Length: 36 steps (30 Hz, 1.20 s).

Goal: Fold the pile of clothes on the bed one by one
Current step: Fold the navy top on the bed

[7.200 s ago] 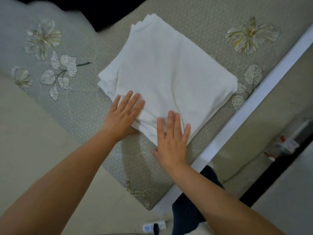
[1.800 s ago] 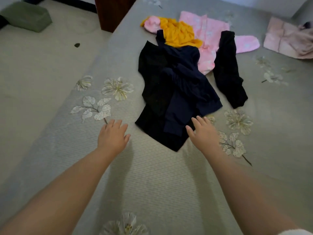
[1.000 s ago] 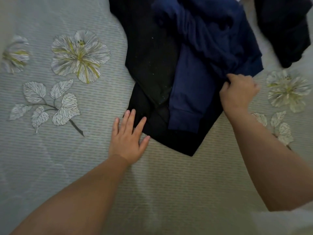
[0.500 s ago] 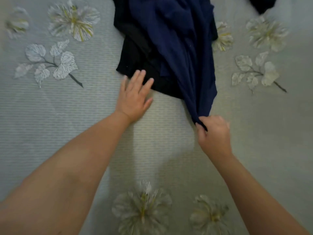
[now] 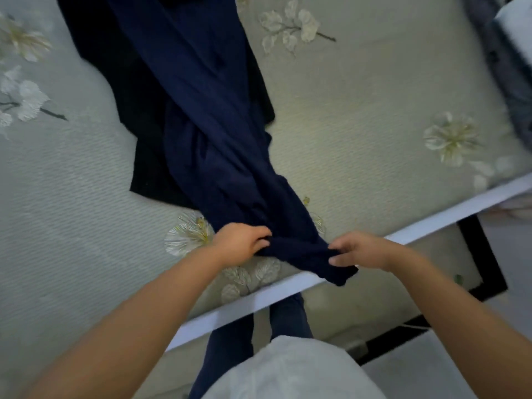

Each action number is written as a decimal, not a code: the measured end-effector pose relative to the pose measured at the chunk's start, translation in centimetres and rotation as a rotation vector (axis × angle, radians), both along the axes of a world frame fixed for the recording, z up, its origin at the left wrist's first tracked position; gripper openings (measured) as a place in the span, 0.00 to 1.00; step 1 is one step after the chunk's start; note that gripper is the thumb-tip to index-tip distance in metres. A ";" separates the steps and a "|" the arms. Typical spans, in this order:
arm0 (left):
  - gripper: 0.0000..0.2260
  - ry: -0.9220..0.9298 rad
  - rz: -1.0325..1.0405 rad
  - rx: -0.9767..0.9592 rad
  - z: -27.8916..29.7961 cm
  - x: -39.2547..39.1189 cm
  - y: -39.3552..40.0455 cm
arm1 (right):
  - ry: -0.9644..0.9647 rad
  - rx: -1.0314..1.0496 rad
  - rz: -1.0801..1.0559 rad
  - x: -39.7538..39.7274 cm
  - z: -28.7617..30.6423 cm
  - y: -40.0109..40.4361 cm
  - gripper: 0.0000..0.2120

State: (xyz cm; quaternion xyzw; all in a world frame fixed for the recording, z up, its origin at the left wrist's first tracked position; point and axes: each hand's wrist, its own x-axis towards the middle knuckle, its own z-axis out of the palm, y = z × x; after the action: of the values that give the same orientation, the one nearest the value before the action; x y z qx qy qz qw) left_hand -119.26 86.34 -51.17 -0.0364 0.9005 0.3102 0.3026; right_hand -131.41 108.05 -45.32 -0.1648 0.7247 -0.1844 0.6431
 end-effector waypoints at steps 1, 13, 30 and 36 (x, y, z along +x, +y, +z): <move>0.12 -0.050 0.161 0.118 0.0 1.3 0.9 | -0.014 -0.035 -0.128 0.4 -0.2 0.9 0.07; 0.08 0.037 1.456 0.139 1.6 5.2 2.0 | 0.409 -0.237 -0.369 5.1 -6.3 -2.3 0.12; 0.06 0.494 1.100 -0.349 18.3 -3.5 0.3 | 0.593 -0.538 -0.228 -9.9 14.2 -2.4 0.08; 0.09 0.806 1.207 0.011 34.0 -7.7 -3.5 | 0.911 -0.808 -0.313 -15.2 29.4 -4.9 0.10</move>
State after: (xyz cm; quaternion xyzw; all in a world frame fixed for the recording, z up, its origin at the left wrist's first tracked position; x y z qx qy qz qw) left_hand -126.99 82.84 -17.18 -0.4086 0.7634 0.4168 -0.2765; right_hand -146.59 103.17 -15.89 -0.3487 0.8147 -0.4469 0.1223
